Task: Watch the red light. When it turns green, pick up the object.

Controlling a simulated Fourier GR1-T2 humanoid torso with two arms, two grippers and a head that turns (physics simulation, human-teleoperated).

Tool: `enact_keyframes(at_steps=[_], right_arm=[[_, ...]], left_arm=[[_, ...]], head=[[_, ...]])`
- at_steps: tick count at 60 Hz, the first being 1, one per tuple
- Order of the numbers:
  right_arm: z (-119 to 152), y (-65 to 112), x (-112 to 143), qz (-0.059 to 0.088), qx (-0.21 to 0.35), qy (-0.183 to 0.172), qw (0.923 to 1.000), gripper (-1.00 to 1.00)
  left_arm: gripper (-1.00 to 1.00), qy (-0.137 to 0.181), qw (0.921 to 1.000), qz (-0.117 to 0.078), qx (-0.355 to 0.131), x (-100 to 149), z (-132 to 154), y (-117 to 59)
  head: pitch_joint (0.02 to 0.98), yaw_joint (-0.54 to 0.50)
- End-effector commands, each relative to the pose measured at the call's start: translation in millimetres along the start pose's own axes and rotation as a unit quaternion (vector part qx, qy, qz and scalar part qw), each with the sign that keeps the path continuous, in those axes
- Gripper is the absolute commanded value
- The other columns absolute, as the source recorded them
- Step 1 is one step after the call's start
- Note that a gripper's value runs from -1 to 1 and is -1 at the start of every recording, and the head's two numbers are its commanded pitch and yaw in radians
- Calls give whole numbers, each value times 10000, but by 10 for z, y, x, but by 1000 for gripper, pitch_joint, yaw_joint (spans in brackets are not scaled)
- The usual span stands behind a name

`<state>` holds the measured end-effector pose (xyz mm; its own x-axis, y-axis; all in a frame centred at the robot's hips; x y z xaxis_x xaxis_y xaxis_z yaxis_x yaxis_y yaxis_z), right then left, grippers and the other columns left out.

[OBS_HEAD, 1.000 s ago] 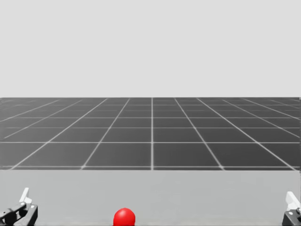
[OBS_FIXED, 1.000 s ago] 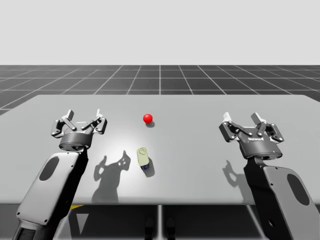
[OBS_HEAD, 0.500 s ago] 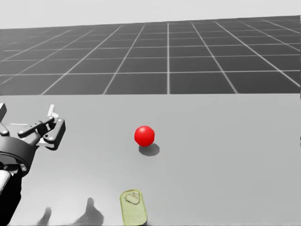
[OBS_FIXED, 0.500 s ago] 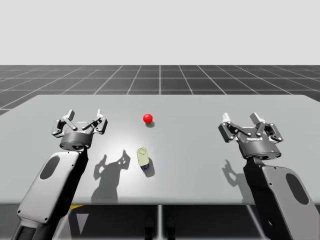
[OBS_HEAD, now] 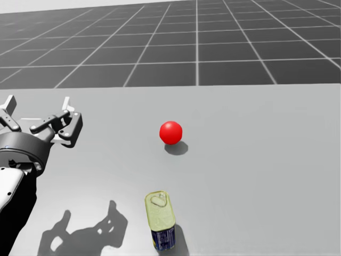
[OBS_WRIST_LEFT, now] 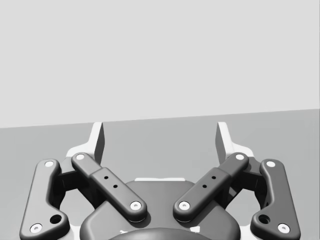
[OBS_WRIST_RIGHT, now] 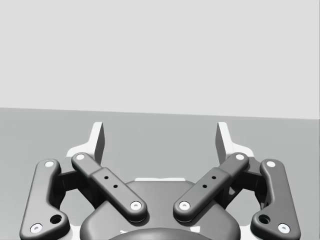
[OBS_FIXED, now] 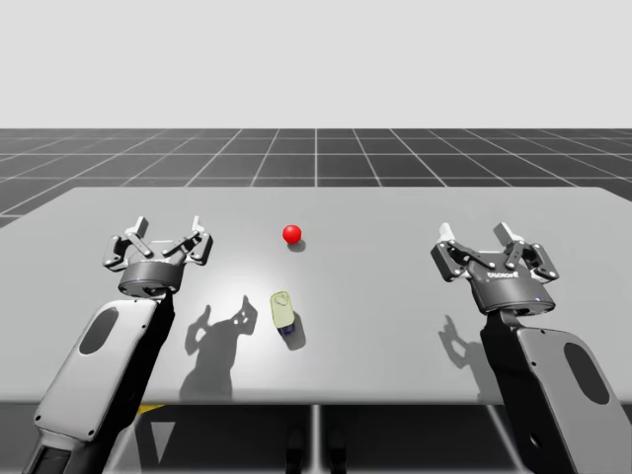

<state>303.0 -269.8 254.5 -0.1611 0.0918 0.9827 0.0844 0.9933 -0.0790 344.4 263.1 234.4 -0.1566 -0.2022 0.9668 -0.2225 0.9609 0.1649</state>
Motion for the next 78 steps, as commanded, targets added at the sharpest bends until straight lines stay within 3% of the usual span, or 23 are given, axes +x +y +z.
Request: enact_keyframes(at_steps=[1, 78], right_arm=[[0, 0, 0, 8, -1, -2, 10000, -1000], [6, -19, 28, 12, -30, -51, 10000, -1000]], left_arm=[[-1000, 1, 10000, 2, -2, -3, -1, -6], [-1000, -24, 10000, 23, -9, 4, 7, -5]], head=[[608, 106], [617, 111]])
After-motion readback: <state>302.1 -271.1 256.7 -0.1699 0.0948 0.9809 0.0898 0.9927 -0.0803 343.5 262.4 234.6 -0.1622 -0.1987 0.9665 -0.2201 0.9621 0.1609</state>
